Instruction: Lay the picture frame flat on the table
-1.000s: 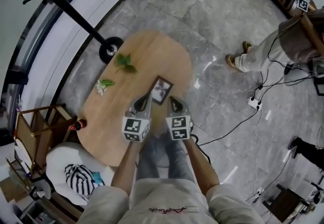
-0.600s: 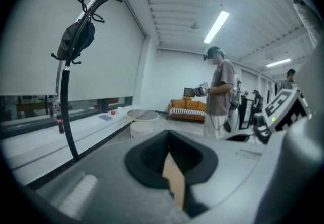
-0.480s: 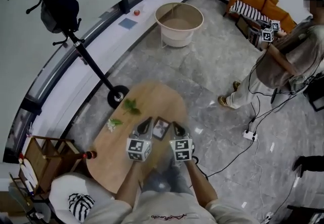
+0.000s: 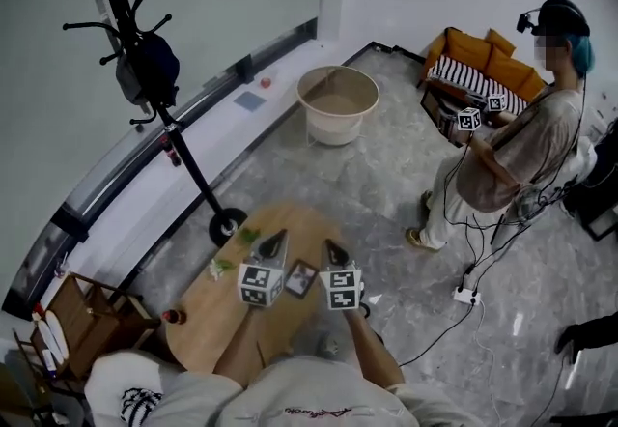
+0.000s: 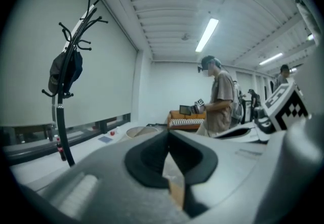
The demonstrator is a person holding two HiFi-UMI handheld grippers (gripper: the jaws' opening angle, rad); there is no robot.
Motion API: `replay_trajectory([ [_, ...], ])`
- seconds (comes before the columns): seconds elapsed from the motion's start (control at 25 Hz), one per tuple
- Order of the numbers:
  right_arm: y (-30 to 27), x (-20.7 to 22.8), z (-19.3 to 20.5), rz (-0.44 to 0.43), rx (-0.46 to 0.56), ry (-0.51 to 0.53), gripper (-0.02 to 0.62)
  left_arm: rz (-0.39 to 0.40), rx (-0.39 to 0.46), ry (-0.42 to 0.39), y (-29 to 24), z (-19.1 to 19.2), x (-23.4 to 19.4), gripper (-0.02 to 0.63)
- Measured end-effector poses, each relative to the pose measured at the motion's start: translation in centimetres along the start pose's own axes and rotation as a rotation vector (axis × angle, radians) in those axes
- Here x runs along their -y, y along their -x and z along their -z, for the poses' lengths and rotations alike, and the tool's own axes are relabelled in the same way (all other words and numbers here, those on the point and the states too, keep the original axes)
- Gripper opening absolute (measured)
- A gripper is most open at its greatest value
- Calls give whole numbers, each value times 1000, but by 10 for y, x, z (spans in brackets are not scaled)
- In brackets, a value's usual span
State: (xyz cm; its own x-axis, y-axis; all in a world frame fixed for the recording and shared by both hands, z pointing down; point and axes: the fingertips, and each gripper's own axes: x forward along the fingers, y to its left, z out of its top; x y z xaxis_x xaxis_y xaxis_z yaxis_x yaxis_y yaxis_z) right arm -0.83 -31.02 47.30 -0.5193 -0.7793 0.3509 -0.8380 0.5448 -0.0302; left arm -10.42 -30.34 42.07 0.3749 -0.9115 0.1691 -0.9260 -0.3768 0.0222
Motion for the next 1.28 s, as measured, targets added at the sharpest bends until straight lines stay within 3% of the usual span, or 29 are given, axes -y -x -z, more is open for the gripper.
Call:
replay_trajectory([
  [0.2,16,1,-29,-6,40,-4,3,-10,42,-28,9,-37,5,0],
  [0.4,26,5,-42,5,60,-6,5,-16,46,-35,14,-50,3,0],
  [0.8,38,22,-53,24,100,-29,5,-17,49,-31,6,-54,14,0],
  [1.0,-5,28,-72,13,88,-17,5,-31,51,-23,-21,-60,-21,0],
  [1.28,10,28,-60,-7,84,-4,5,-25,61,-38,-16,-58,0,0],
])
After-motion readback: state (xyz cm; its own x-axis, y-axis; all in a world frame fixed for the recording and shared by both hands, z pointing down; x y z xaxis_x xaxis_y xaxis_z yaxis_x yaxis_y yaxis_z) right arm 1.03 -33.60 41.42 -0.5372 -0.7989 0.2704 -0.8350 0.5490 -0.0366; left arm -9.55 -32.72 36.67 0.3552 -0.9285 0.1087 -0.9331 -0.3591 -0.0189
